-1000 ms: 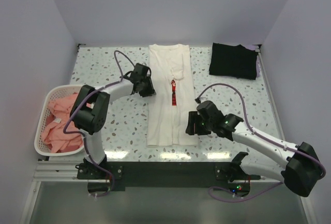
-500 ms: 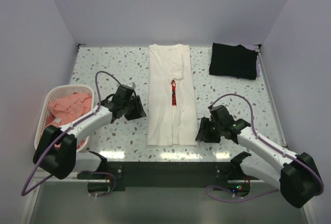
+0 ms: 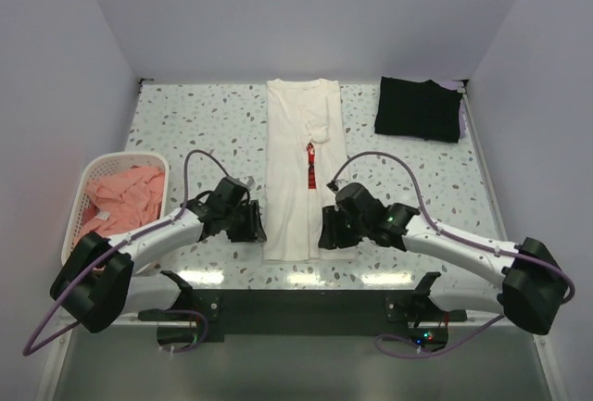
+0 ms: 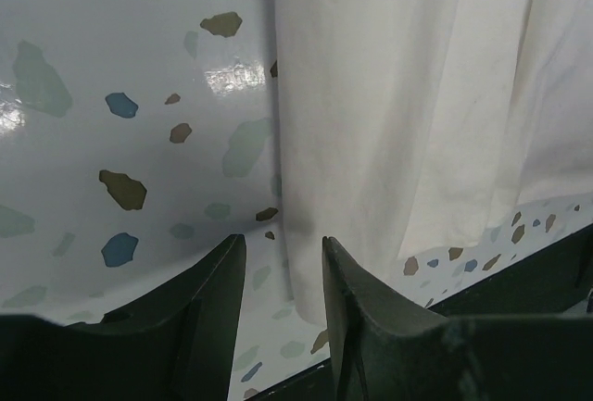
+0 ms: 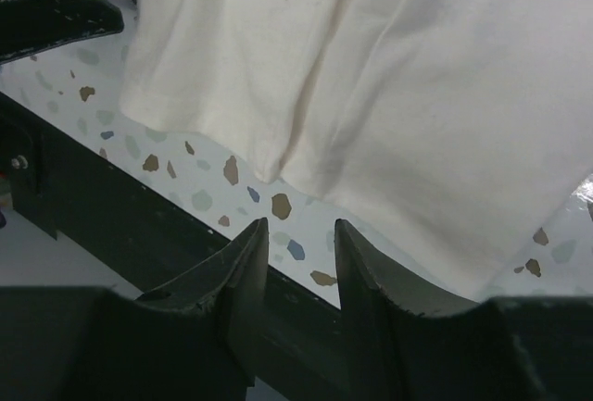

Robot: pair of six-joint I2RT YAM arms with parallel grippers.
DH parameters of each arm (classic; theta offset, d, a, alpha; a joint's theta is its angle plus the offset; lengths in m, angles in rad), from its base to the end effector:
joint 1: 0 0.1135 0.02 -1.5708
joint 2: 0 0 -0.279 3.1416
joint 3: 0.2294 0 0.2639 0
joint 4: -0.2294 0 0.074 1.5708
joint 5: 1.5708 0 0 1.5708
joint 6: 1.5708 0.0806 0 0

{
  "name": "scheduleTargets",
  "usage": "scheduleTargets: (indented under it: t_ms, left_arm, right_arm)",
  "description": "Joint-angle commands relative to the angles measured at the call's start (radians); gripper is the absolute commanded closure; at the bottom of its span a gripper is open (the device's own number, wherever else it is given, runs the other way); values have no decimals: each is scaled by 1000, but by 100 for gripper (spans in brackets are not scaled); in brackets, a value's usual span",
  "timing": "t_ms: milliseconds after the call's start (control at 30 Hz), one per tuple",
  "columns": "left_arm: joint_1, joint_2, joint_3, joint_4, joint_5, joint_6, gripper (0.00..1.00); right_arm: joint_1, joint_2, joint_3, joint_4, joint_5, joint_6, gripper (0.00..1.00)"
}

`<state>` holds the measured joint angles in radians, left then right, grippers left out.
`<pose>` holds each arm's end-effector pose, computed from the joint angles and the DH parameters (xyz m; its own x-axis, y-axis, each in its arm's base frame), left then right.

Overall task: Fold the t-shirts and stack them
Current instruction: Fold the tshirt

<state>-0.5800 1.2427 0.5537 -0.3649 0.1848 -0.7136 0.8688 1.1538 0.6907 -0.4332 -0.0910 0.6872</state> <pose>0.1946 -0.1452 0.1273 -0.9521 -0.1454 -0.2690 -0.0113 0.8958 -0.4442 0.1623 0.2033 0.1870 -0.8955 -0.0805 -0.4377 -0.2962 0.8419 0.4510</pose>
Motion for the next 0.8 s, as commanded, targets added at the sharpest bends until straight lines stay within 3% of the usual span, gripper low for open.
scheduleTargets:
  t_ms: [0,333,767]
  left_arm:
    - [-21,-8,-11,60,28,-3,57]
    - [-46,20,-34,106,53,0,57]
    - [-57,57,-37,96,33,-3,62]
  right_arm:
    - [60,88,36,85,69,26,62]
    - [176,291,121,157,128,23,62]
    - [193,368,129,191,146,43,63]
